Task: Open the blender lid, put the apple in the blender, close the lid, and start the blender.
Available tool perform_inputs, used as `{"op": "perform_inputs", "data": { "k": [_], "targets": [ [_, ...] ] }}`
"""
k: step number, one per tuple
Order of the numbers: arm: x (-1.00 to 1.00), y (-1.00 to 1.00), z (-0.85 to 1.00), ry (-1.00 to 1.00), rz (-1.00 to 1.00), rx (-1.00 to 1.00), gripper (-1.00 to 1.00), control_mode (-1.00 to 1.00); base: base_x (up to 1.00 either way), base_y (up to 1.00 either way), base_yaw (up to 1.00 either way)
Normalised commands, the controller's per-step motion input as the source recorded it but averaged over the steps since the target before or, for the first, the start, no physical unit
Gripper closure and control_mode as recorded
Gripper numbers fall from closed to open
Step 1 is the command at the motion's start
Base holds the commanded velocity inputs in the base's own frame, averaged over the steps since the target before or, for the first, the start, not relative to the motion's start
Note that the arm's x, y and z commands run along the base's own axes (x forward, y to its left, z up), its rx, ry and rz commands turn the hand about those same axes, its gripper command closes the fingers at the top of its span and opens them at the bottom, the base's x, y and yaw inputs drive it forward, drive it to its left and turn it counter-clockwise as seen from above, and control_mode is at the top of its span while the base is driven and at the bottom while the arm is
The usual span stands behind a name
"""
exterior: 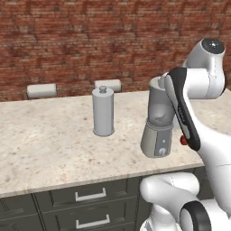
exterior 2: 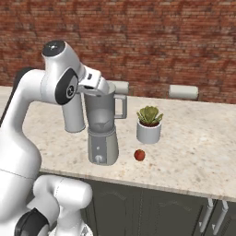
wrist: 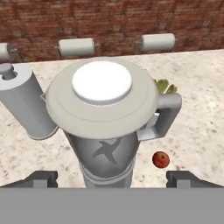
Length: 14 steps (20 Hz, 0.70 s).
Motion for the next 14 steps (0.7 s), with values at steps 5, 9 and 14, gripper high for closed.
{"op": "perform_inputs", "data": {
  "k": [5, 9, 14],
  "targets": [
    [0.24, 0.03, 0.01, 0.03, 0.00, 0.00, -1.00, -1.00, 0.00, 0.00, 0.00],
    [0.17, 0.01, 0.02, 0.02, 0.00, 0.00, -1.00, -1.00, 0.00, 0.00, 0.00],
    [0.23, 0.00, 0.00, 0.03, 0.00, 0.00, -1.00, -1.00, 0.00, 0.00, 0.00]
  ]
}}
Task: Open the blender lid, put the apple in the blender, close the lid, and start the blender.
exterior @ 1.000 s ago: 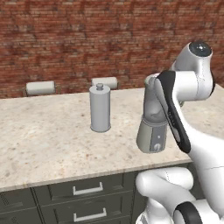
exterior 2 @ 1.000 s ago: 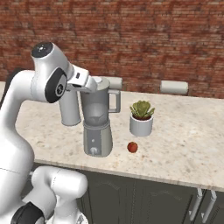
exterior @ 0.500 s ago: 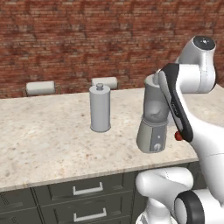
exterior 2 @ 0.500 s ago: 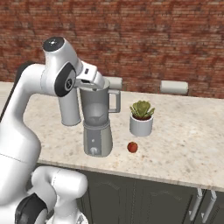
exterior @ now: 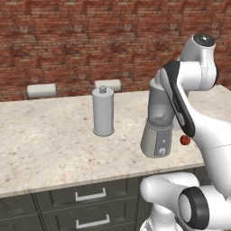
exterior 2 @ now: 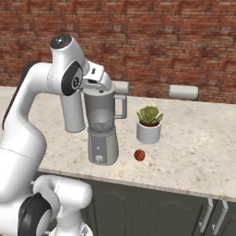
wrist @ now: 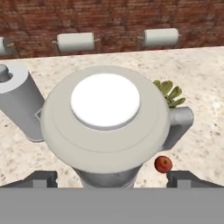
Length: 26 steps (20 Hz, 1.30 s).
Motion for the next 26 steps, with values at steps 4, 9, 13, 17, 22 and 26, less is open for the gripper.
{"op": "perform_inputs", "data": {
  "k": [4, 9, 13, 17, 22, 26],
  "targets": [
    [0.36, 0.00, 0.00, 0.06, 0.00, 0.00, -1.00, -1.00, 0.00, 0.00, 0.00],
    [0.41, 0.00, 0.00, 0.08, 0.00, 0.00, -1.00, -1.00, 0.00, 0.00, 0.00],
    [0.31, 0.00, 0.00, 0.08, 0.00, 0.00, -1.00, -1.00, 0.00, 0.00, 0.00],
    [0.30, 0.00, 0.00, 0.07, 0.00, 0.00, -1.00, -1.00, 0.00, 0.00, 0.00],
    [0.15, 0.00, -0.02, 0.06, 0.00, 0.00, -1.00, -1.00, 0.00, 0.00, 0.00],
    [-0.04, -0.01, -0.12, 0.00, 0.00, 0.00, -1.00, -1.00, 0.00, 0.00, 0.00]
  ]
}}
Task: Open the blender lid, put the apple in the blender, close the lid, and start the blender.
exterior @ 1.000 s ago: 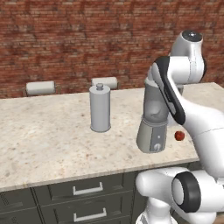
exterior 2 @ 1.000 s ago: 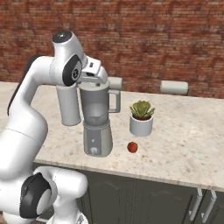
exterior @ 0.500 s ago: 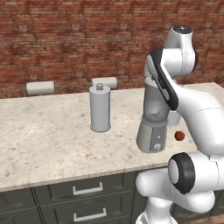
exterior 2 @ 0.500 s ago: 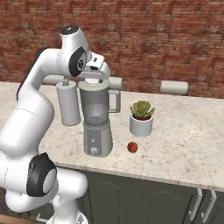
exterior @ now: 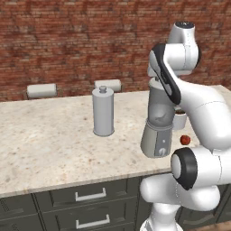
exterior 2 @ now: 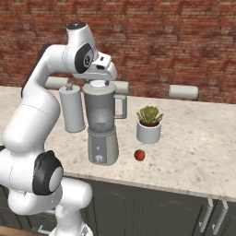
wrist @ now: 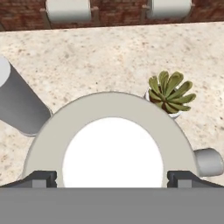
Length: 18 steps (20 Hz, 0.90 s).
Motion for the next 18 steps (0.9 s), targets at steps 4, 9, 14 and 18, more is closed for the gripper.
{"op": "perform_inputs", "data": {
  "k": [4, 9, 14, 18],
  "targets": [
    [-0.05, -0.04, -0.02, 0.00, 0.00, 0.00, -1.00, -1.00, 0.00, 0.00, 0.00],
    [0.00, -0.15, -0.03, 0.00, 0.00, 0.00, -1.00, -1.00, 0.00, 0.00, 0.00],
    [0.00, -0.10, -0.20, 0.00, 0.00, 0.00, -1.00, -1.00, 0.00, 0.00, 0.00],
    [-0.04, 0.00, -0.33, 0.00, 0.00, 0.00, -1.00, -1.00, 0.00, 0.00, 0.00]
  ]
}}
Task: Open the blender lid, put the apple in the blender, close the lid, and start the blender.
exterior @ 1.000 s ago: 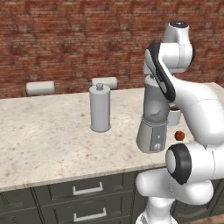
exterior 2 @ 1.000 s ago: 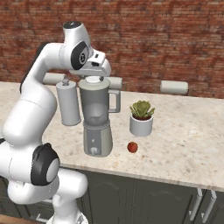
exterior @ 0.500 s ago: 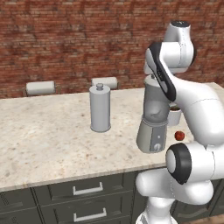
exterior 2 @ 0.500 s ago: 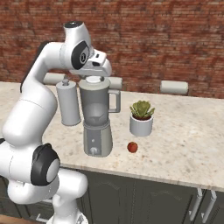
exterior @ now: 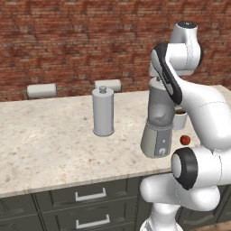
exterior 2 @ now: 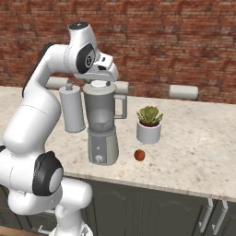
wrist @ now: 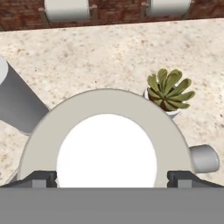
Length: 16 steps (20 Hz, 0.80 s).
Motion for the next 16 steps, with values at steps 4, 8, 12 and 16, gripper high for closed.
{"op": "perform_inputs", "data": {
  "k": [4, 8, 12, 16],
  "targets": [
    [-0.07, 0.00, -0.29, -0.01, 0.01, 0.00, -1.00, -1.00, 0.00, 0.00, 0.00],
    [-0.41, 0.00, -0.10, -0.09, 0.02, 0.00, -1.00, -1.00, 0.00, 0.00, 0.00],
    [-0.49, 0.00, -0.06, -0.11, 0.02, 0.00, -1.00, -1.00, 0.00, 0.00, 0.00],
    [-0.07, 0.00, -0.19, 0.00, 0.02, 0.00, -1.00, -1.00, 0.00, 0.00, 0.00]
  ]
}}
